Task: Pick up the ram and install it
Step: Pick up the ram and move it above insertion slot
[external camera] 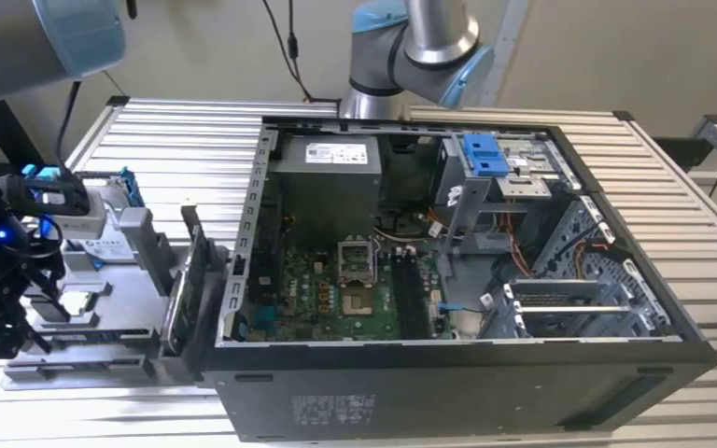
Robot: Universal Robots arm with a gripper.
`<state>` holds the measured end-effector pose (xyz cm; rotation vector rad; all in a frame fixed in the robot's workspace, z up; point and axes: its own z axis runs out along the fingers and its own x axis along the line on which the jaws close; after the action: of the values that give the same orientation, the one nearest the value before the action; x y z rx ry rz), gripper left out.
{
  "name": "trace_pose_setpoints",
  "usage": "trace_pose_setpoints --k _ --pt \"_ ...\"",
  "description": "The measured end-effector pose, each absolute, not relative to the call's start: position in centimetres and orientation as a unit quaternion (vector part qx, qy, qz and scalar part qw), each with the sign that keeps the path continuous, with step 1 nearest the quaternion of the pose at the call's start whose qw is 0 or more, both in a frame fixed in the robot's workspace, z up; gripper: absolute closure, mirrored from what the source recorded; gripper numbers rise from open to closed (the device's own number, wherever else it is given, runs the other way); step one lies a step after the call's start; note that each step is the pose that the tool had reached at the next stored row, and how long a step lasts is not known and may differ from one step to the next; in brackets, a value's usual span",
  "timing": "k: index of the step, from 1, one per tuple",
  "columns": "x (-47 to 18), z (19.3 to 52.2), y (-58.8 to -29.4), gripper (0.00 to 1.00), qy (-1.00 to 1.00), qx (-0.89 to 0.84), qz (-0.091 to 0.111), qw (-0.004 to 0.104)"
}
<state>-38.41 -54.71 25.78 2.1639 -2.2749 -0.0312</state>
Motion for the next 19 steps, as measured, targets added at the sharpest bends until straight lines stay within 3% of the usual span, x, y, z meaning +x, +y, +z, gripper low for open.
trace_pose_setpoints --k 19 --pt "-38.4 23.4 -54.7 0.58 -0.720 0.694 -0.003 0.003"
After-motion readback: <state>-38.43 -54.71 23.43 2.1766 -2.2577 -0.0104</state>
